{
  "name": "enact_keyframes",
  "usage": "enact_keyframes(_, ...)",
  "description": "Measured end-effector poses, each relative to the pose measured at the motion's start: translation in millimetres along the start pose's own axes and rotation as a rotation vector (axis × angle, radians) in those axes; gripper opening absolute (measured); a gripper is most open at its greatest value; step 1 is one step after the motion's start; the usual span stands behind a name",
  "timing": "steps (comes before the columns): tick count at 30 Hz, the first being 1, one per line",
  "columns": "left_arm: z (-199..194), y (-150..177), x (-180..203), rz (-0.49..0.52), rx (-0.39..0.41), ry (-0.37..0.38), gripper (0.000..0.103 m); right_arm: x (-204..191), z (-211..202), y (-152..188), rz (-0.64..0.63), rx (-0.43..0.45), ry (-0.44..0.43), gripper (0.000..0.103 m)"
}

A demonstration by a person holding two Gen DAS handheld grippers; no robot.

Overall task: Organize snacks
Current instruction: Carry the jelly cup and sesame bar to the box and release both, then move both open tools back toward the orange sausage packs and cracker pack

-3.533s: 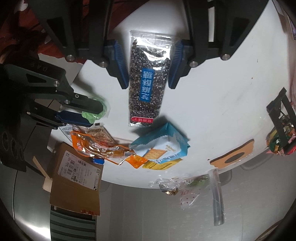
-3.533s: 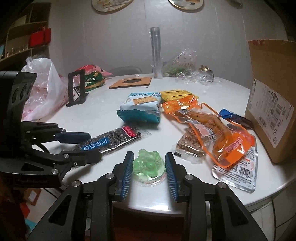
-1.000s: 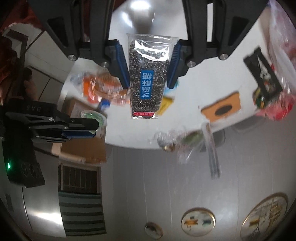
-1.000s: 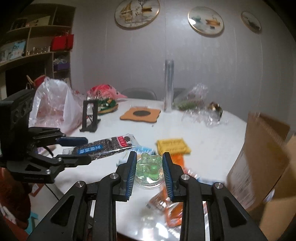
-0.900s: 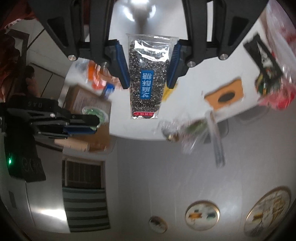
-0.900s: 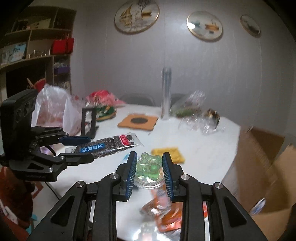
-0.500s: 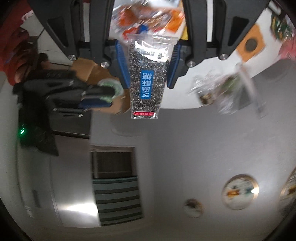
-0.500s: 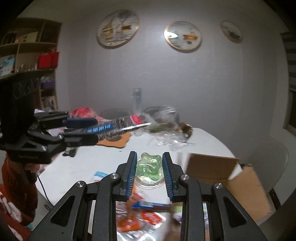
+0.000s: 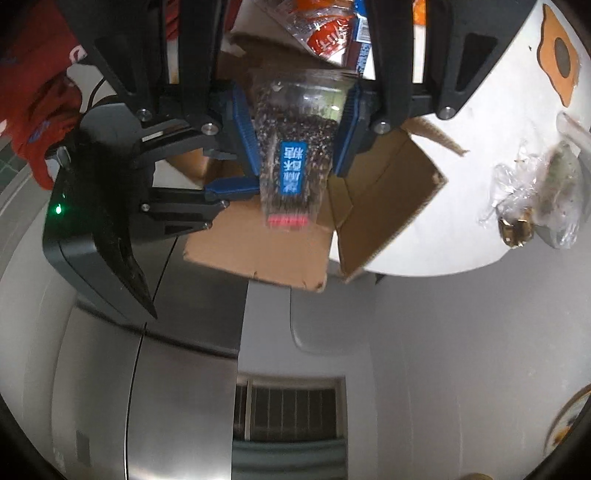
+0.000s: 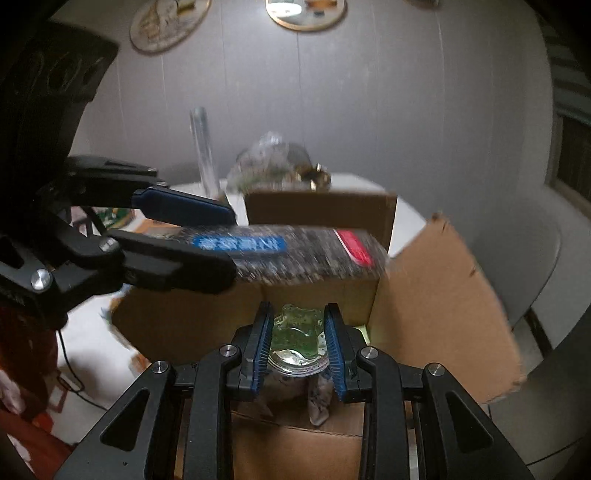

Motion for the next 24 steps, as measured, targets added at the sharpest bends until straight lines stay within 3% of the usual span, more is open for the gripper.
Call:
enact_keyframes(2,9.0,-4.9,-0.4,0.005,-0.035,-0.006,0.029,4.5,8.7,2.0,-0.012,-0.026,0.005,0.024)
enact_keyframes(9,25.0,-4.0,-8.0,0.04,-0.121,-0.044,0.03,3.5,24.3,0.3,-0.058,-0.083,0.031,0.024)
enact_keyframes(17,16.1,-3.2,-8.7,0.036,-0.079,-0.066,0.049,0.1,22.2,0.1,-0.04,-0.095,0.031,0.03)
enact_keyframes(24,-39.3,1.4,-11.1,0.011,0.028,-0.135,0.067,-16.1,-6.8,-7.0,-0.047,-0.04,0.039,0.033)
Point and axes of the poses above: each gripper's, at about its wrist camera, not at the fingertips, and z roughly the way its jaws point, x to its right, y to its underside, the point moved 4 cm from there along z, roughly the way its jaws point, and after that the axes turned 10 degrees about z, right-handed, at the moved point
